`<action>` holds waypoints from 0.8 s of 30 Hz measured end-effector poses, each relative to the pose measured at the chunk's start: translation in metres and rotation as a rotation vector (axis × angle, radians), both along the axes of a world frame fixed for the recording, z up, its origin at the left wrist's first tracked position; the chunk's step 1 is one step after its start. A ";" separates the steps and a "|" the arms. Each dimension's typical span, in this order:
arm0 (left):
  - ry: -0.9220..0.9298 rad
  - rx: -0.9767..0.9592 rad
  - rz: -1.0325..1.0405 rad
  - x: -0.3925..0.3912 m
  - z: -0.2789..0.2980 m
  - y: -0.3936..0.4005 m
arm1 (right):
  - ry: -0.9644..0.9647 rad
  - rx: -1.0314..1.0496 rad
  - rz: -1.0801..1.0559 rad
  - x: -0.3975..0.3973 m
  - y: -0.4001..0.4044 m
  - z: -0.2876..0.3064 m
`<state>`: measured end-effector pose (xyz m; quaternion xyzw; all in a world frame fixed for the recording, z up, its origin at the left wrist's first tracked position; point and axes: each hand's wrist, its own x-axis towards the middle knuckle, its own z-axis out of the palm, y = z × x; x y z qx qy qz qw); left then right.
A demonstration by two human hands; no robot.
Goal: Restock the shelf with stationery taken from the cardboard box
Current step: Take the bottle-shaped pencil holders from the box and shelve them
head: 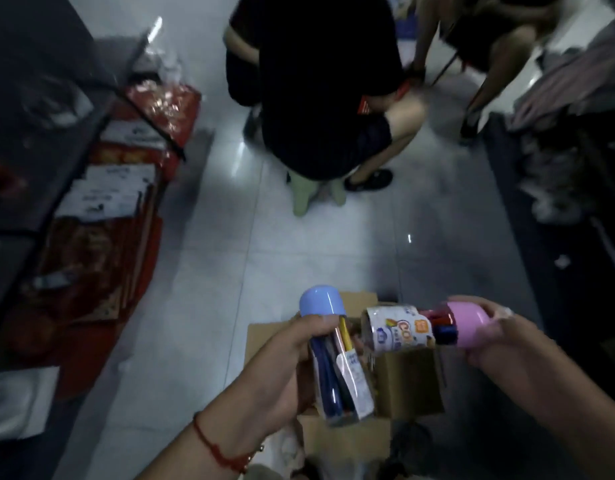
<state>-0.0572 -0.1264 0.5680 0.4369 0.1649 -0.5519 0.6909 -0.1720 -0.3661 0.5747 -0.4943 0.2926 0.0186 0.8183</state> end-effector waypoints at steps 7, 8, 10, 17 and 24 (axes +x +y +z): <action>-0.143 -0.085 0.098 -0.021 0.079 0.016 | -0.031 0.559 -0.379 0.012 0.053 0.056; -0.132 -0.091 0.131 -0.027 0.084 0.017 | 0.014 0.694 -0.398 0.014 0.062 0.058; -0.100 -0.096 0.192 -0.038 0.089 0.019 | 0.148 0.840 -0.300 0.012 0.076 0.052; -0.248 -0.029 0.305 -0.065 0.102 0.037 | 0.250 0.949 0.222 0.007 0.088 0.056; -0.429 0.212 0.548 -0.103 0.108 0.054 | 0.230 0.714 0.395 0.017 0.092 0.054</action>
